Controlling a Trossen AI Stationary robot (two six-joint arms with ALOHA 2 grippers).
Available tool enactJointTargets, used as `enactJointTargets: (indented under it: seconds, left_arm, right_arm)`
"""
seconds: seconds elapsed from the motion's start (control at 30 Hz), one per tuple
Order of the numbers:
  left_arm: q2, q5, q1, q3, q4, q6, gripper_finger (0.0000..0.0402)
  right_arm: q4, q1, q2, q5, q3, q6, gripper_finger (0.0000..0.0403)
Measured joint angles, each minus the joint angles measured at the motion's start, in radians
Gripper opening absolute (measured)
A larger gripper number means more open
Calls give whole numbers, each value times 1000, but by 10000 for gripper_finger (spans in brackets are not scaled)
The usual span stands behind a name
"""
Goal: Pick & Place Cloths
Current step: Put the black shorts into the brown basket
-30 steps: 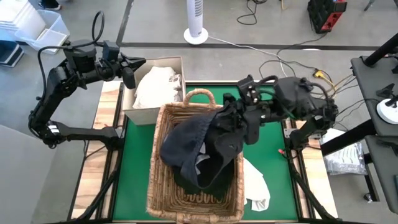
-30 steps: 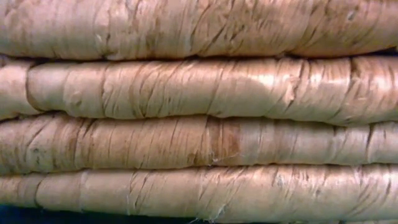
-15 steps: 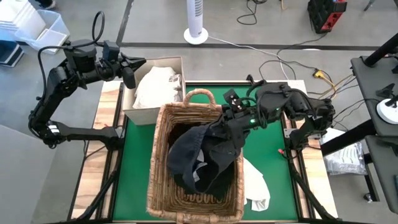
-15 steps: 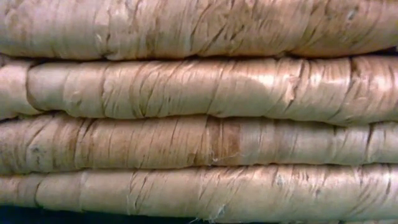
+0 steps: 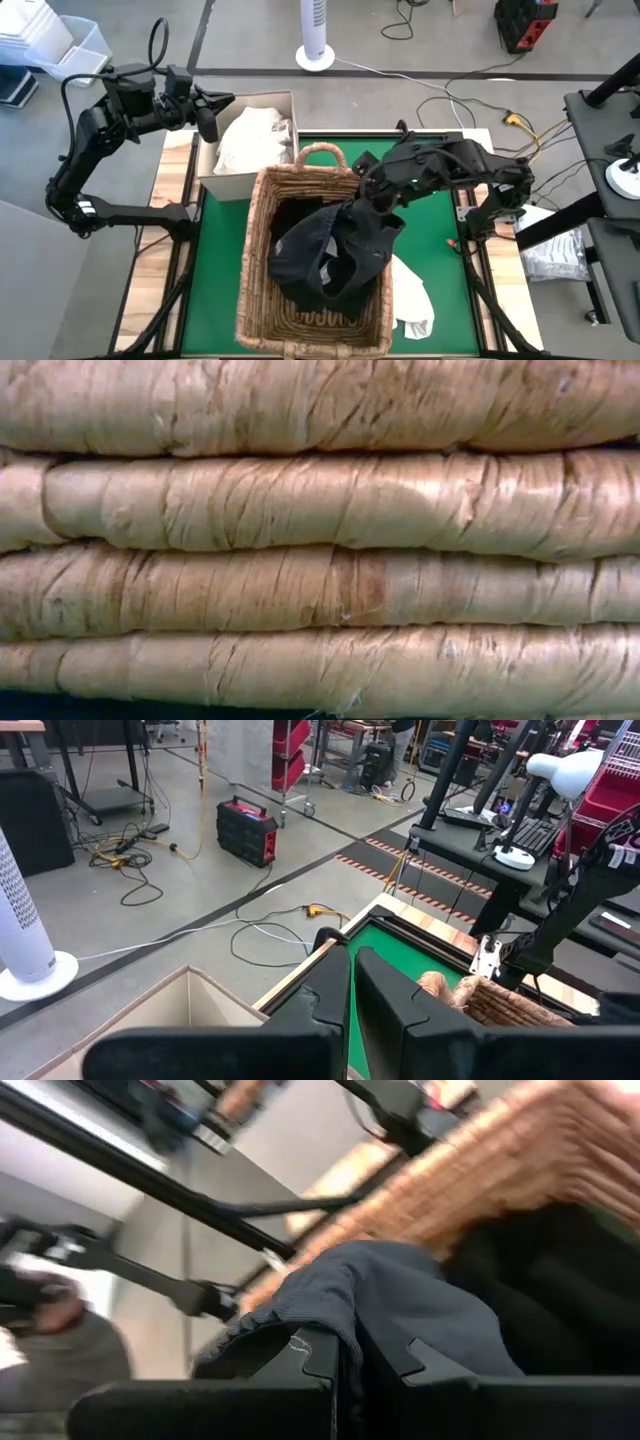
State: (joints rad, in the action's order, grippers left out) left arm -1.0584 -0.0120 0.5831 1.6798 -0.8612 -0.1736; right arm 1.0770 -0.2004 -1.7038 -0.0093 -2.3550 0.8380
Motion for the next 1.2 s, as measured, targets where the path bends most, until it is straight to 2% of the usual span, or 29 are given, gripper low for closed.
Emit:
enactJointTargets:
  seconds: [0.27, 0.57, 0.87, 1.2]
  left_arm:
    - [0, 0, 0, 0, -3, 3, 0]
    - [-1, 1, 0, 0, -19, 4, 0]
    - [-1, 0, 0, 0, -41, 4, 0]
    - [-1, 1, 0, -1, -48, 4, 0]
  right_arm:
    - [145, 26, -47, 0, 0, -97, 12]
    - [201, 82, -128, -34, 0, -227, 12]
    - [169, 144, -214, -44, 1, -319, 12]
    - [0, 171, -287, -16, 1, -462, 12]
